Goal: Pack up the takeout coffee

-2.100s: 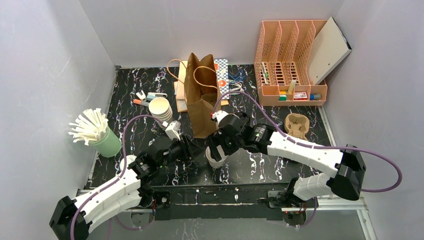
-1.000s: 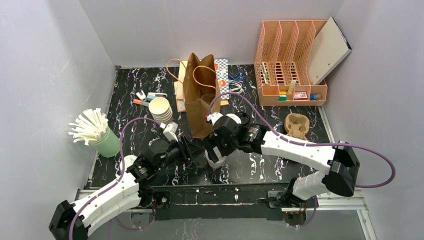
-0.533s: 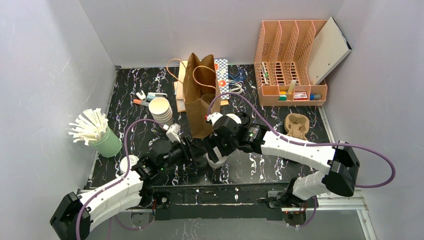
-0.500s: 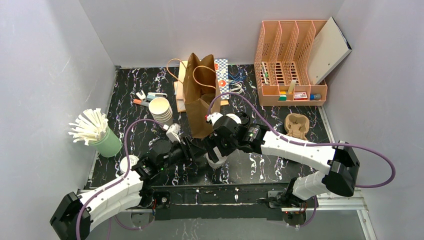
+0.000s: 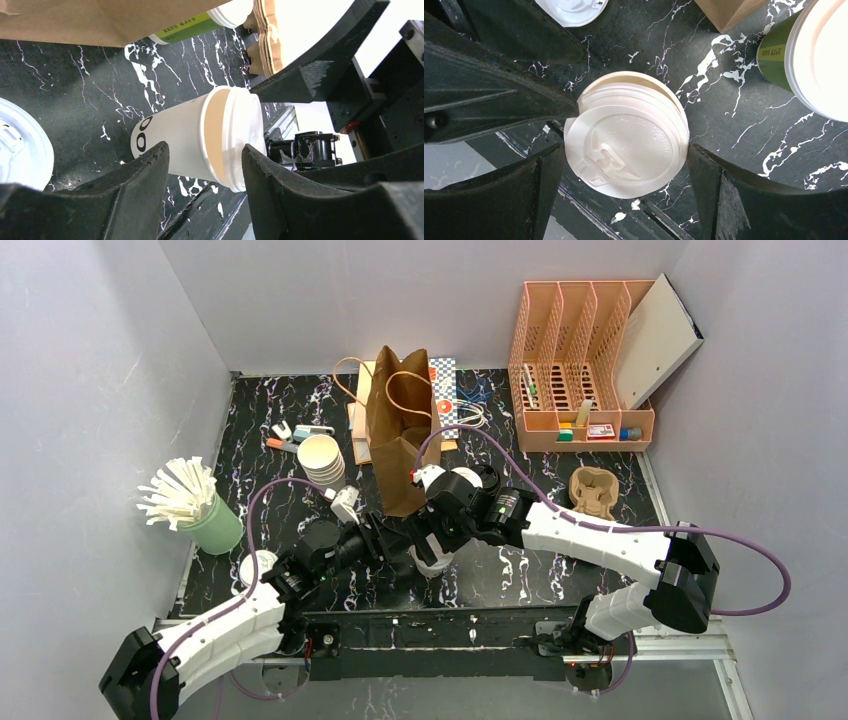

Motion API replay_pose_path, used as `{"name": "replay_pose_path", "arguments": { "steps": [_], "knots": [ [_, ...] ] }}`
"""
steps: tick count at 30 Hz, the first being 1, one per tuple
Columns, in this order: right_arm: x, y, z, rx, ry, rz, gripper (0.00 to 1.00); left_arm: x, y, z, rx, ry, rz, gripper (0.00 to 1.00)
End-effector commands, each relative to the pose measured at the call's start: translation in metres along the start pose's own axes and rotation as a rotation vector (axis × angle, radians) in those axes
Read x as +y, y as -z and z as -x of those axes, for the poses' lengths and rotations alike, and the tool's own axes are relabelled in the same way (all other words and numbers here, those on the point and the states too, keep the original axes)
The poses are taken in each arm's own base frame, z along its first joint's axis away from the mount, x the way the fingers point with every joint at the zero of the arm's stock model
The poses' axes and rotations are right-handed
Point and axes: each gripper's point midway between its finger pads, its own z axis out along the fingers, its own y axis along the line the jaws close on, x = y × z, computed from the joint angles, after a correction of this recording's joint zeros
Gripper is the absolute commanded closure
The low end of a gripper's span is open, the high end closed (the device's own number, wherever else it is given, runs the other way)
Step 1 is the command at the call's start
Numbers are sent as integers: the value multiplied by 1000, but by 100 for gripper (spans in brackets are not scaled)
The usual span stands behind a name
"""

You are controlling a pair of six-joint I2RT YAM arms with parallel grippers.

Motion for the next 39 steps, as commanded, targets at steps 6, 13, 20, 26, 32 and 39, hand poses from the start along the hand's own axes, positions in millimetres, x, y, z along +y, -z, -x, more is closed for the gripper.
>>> {"name": "replay_pose_path", "arguments": {
  "steps": [6,13,20,26,32,39],
  "knots": [
    [5,1,17,-55,-8,1,7,-18,8,12,-16,-42,-24,45],
    [4,3,23,-70,-20,-17,8,-11,4,5,12,-42,-9,43],
    [9,4,26,-68,-23,6,4,-19,6,9,-10,-40,-44,43],
    [10,4,29,-72,-18,-4,4,-19,8,11,-13,-48,-37,42],
    [8,0,32,-72,-17,-23,2,-19,10,11,-17,-49,-38,42],
    [8,-7,30,-76,-18,-23,2,-16,10,11,-16,-57,-25,42]
  ]
}}
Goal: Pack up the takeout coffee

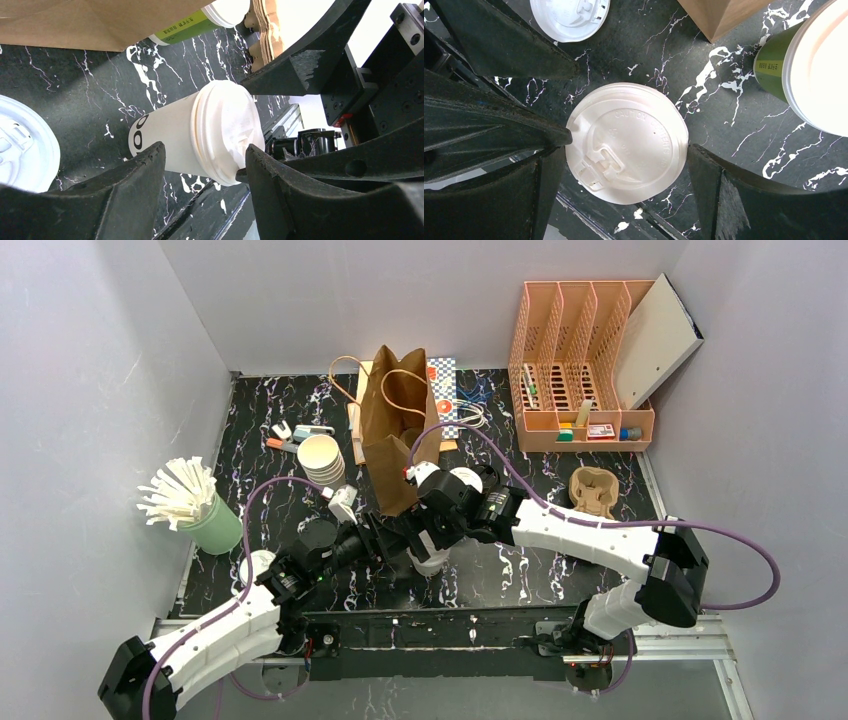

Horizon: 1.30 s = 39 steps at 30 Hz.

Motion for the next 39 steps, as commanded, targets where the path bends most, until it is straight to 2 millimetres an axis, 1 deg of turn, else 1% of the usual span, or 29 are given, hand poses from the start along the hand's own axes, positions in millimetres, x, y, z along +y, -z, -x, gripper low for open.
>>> {"name": "replay_pose_path", "arguments": {
  "steps": [1,7,11,12,15,20,22,28,32,39],
  "knots": [
    [6,1,18,-63,-7,8,2,-9,2,7,-17,-25,-18,42],
    [7,3,20,-76,-7,12,2,-4,-2,3,1,-31,-4,42],
    [7,3,20,-79,-6,15,2,-6,-6,2,10,-30,-17,42],
    [7,2,19,-77,-6,16,2,-8,-6,3,7,-31,-22,41],
    [7,2,18,-76,-6,19,2,-10,-8,5,4,-38,-23,34],
    [8,2,18,-77,-2,24,2,-10,-9,8,-3,-44,-16,33],
    [9,3,18,-78,-1,27,2,-8,-9,9,-6,-47,-3,34],
    [8,8,22,-97,-4,25,2,3,-11,4,20,-60,46,42],
    [6,11,23,-104,-10,15,2,7,-11,1,28,-60,56,44],
    [1,14,18,-101,-20,-3,2,8,-12,-1,38,-57,56,44]
  ]
}}
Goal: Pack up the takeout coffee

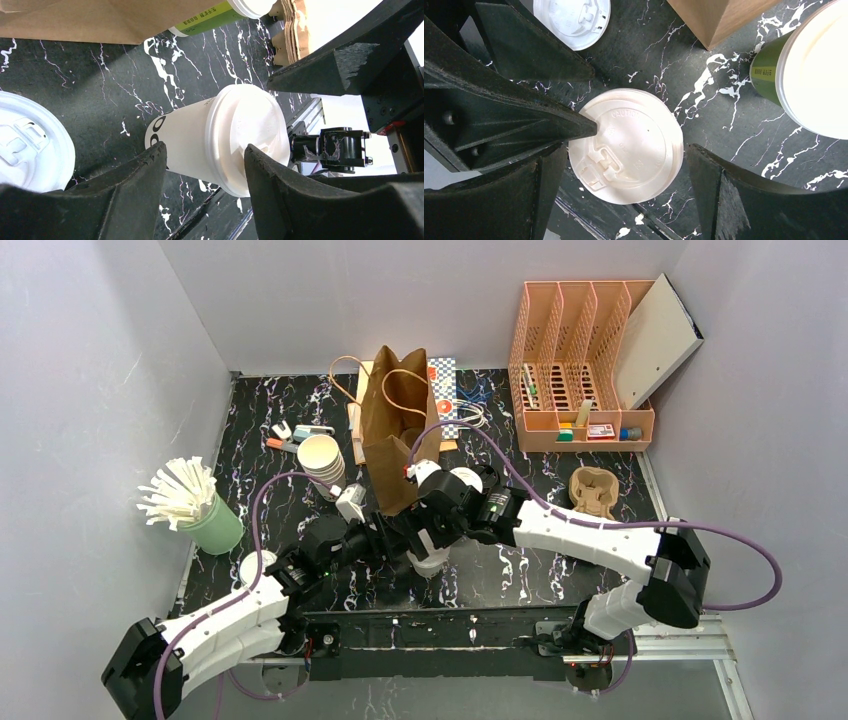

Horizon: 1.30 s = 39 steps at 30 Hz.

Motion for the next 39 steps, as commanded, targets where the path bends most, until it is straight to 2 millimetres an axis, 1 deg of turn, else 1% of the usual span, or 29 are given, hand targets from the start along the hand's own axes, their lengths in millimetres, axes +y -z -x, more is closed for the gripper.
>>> {"name": "replay_pose_path", "arguments": {
  "steps": [1,4,7,9,11,13,15,17,20,21,22,24,27,28,29,32,33,36,39],
  "knots": [
    [-1,15,13,-77,-19,-3,2,-9,0,7,-11,-20,-19,44],
    [-6,22,16,-103,-31,-20,2,-12,1,8,-13,-21,-25,44],
    [-9,32,23,-149,-50,-32,2,-15,1,10,-17,-22,-32,43],
    [-16,40,26,-181,-68,-56,2,-18,1,13,-21,-25,-37,43],
    [-22,44,26,-199,-98,-80,2,-22,2,17,-26,-30,-40,43],
    [-28,48,22,-199,-123,-89,4,-27,3,22,-34,-34,-45,42],
    [-30,50,16,-195,-144,-85,10,-33,6,28,-45,-38,-53,41],
    [-32,51,10,-191,-165,-77,17,-37,9,32,-50,-50,-54,41],
    [-32,56,4,-199,-199,-59,27,-40,14,35,-45,-61,-42,42],
    [-31,60,5,-210,-212,-47,32,-43,15,36,-45,-64,-46,44],
    [-31,61,1,-211,-222,-38,36,-44,17,36,-40,-65,-46,47],
    [-31,64,-2,-221,-242,-27,42,-44,18,35,-28,-68,-41,56],
    [-35,61,-11,-218,-274,-36,60,-37,17,31,-8,-69,-12,70],
    [-35,59,-14,-214,-287,-29,66,-35,16,29,-4,-67,-4,71],
    [-32,56,-16,-205,-297,-5,69,-33,15,28,-1,-63,1,72],
    [-28,49,-18,-169,-359,78,73,-34,13,25,-13,-30,-26,72],
    [-31,49,-16,-175,-383,96,73,-33,13,24,-18,-21,-32,73],
    [-30,49,-12,-196,-418,163,73,-32,14,24,-29,-11,-35,74],
    [-31,47,-13,-186,-433,193,73,-29,13,22,-21,-8,-27,75]
  ]
}}
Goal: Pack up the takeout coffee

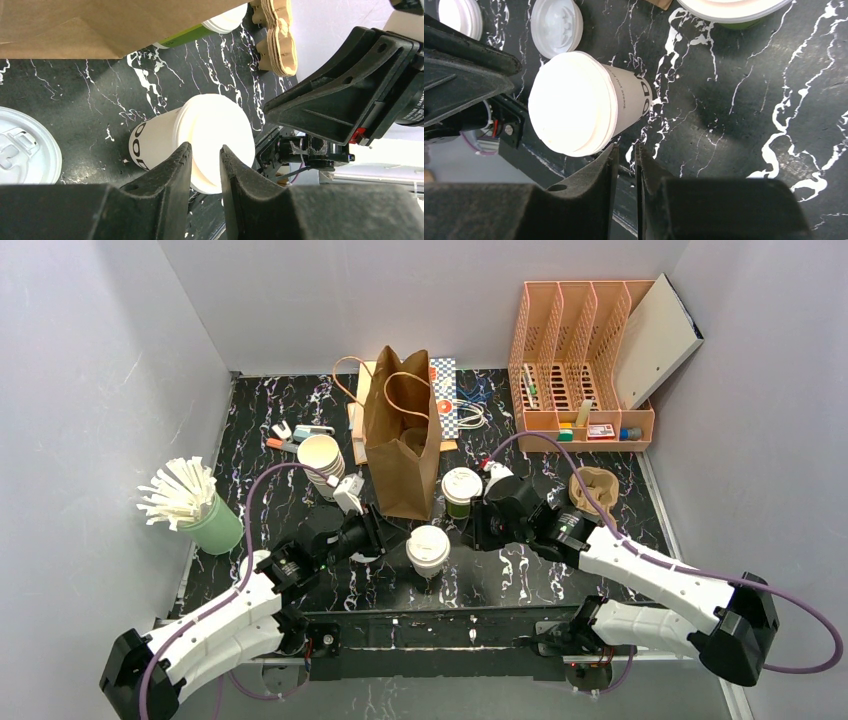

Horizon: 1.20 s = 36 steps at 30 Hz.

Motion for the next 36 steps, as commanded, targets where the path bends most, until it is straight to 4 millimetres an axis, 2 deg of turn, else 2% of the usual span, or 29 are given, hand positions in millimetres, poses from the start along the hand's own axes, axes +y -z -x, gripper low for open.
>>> {"name": "replay_pose_path", "arguments": {
  "steps": [1,8,15,36],
  "knots": [
    [25,5,12,-21,-39,156,73,-1,0,-1,-8,9,-13,75],
    [28,1,14,-7,-42,181,75,1,-4,-6,-7,53,-22,76],
    [26,-5,10,8,-41,182,78,10,-4,-9,-3,66,10,83],
    [18,-19,-1,44,-41,171,78,22,-5,-17,23,63,60,84]
  ]
}}
